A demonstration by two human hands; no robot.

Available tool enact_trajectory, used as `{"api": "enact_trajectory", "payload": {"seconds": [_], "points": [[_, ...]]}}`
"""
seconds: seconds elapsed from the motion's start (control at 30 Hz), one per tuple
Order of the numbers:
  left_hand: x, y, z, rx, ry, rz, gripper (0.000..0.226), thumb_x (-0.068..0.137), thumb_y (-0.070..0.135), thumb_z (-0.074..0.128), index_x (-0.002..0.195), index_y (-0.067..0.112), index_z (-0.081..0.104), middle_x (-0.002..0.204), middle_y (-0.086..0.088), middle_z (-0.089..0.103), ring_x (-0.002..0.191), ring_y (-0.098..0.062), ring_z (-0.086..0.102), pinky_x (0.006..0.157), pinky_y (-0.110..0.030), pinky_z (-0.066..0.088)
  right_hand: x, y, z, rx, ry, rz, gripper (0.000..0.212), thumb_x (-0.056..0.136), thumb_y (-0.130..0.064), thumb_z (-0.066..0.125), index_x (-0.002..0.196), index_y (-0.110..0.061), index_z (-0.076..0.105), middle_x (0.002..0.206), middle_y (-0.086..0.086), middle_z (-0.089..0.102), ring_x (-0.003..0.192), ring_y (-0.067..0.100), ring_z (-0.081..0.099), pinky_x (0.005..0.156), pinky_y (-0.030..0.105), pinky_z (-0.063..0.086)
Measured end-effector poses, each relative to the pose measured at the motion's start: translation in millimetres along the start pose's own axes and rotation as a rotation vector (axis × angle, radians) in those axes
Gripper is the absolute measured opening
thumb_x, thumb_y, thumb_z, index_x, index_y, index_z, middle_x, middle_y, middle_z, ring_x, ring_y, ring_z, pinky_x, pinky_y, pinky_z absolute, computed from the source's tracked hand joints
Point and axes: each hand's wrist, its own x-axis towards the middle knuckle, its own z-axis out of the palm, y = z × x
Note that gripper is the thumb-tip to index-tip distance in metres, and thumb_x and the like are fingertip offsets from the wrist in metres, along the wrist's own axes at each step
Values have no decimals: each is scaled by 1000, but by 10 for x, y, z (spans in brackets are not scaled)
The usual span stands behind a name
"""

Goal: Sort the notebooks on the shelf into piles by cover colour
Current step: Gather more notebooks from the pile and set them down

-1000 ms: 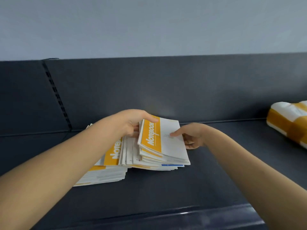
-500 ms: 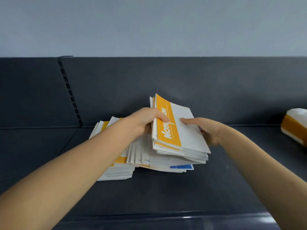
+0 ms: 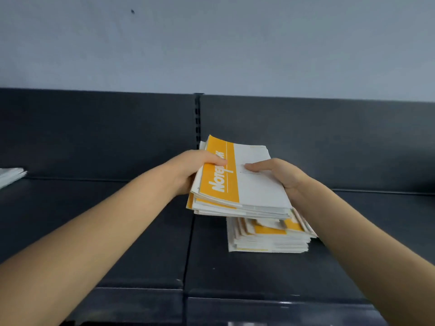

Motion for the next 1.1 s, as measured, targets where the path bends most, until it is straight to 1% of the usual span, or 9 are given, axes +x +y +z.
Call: {"api": "enact_trajectory", "payload": {"seconds": [0.1, 0.13, 0.2, 0.27, 0.47, 0.67, 0.87, 1.0, 1.1], "points": [[-88, -123, -837, 29, 115, -46, 82, 81, 1, 72, 149, 6, 25, 106, -19, 67, 77, -29, 72, 50, -37, 59, 282, 164, 786, -47, -40, 50, 28, 86, -10, 63, 113, -2, 64, 95, 13, 74, 72, 26, 72, 57, 32, 58], [-146, -152, -1106, 39, 129, -74, 81, 81, 0, 72, 148, 6, 27, 103, -19, 68, 74, -29, 72, 49, -37, 58, 373, 216, 1008, -66, -39, 63, 28, 86, -11, 64, 112, -2, 63, 92, 13, 74, 70, 26, 72, 55, 30, 57], [-211, -216, -1502, 109, 147, -144, 48, 82, 2, 71, 127, 1, 55, 97, -18, 72, 74, -28, 73, 60, -39, 60, 534, 325, 1375, -84, -33, 90, 30, 85, -14, 66, 113, -3, 63, 95, 13, 74, 77, 28, 72, 60, 31, 56], [-213, -312, -1876, 163, 165, -210, 22, 82, 0, 71, 103, 1, 65, 92, -17, 74, 75, -27, 73, 70, -41, 60, 681, 427, 1656, -97, -41, 103, 32, 86, -11, 64, 118, -5, 62, 105, 12, 72, 91, 29, 70, 68, 35, 56], [-204, -620, -2691, 241, 208, -248, 28, 82, -2, 68, 111, -1, 65, 99, -14, 75, 92, -27, 72, 87, -44, 57, 1074, 522, 2322, -180, -70, 124, 30, 87, 3, 54, 117, -3, 57, 102, 14, 65, 90, 30, 65, 69, 44, 55], [-222, -732, -3415, 332, 306, -228, 27, 81, -3, 66, 108, -4, 65, 97, -17, 74, 88, -31, 73, 86, -47, 57, 1330, 529, 3100, -194, -95, 139, 34, 86, 5, 52, 118, -5, 53, 104, 16, 61, 88, 33, 65, 80, 57, 54], [-199, -715, -4310, 434, 322, -156, 22, 83, 6, 70, 105, 5, 65, 95, -11, 74, 83, -25, 73, 81, -41, 59, 1676, 648, 3944, -218, -60, 99, 36, 85, 12, 51, 118, -3, 53, 102, 15, 63, 86, 30, 65, 70, 47, 56], [-125, -854, -4848, 642, 281, -93, 37, 67, 23, 75, 96, 2, 63, 95, -12, 70, 82, -25, 70, 80, -43, 57, 1910, 883, 4470, -226, 7, 120, 31, 81, 12, 58, 109, -1, 57, 104, 16, 66, 90, 31, 66, 70, 44, 56], [-139, -924, -5041, 873, 194, -47, 9, 81, 19, 65, 85, 11, 64, 88, -10, 70, 81, -25, 68, 70, -32, 53, 2016, 973, 4745, -231, 75, 119, 35, 79, 8, 61, 113, 1, 58, 108, 17, 66, 95, 32, 65, 74, 40, 56]]}}
